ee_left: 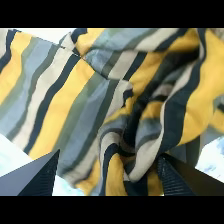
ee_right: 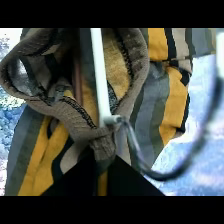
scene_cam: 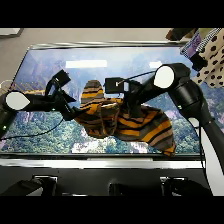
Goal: Fold the clothes and pants, and hang the long-sleeved shirts on hangers.
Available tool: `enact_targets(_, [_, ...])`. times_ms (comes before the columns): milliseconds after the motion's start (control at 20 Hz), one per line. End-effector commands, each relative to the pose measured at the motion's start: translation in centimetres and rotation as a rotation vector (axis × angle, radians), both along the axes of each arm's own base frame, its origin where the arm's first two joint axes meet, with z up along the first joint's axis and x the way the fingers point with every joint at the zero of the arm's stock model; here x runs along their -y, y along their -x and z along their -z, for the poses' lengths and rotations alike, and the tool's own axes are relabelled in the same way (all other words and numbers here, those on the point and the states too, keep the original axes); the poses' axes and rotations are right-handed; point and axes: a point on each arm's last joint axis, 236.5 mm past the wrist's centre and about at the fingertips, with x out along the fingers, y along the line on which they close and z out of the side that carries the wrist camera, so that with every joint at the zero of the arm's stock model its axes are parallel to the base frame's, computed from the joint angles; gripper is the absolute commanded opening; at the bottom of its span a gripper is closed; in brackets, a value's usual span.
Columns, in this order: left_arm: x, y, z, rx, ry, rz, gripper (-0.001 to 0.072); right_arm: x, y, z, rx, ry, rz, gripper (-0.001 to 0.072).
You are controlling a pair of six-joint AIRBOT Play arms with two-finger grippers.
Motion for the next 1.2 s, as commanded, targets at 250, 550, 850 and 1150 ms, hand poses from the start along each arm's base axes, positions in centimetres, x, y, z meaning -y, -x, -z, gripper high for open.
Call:
enact_targets(250, [2.6,2.4,0.2,-0.069,0.079,0.136,0.0580,-1.0,-1.5,-0.6,0.079,-0.040,-0.039,0.0023])
enact_targets(550, [3.4,2.9,1.9,-0.124,0.072,0.173,0.0513,-1.5,-1.0,-1.0,0.065,-0.068,-0.043,0.0023])
enact_targets(850, [3.4,2.3,2.5,-0.098,0.055,0.200,0.0027,-1.3,-1.2,-1.5,0.053,-0.083,0.018,0.0300])
enact_targets(1150, [3.4,2.3,1.9,-0.055,0.045,0.231,0.0025,7.0,-3.5,-7.1,0.113,-0.169,0.329,0.0510])
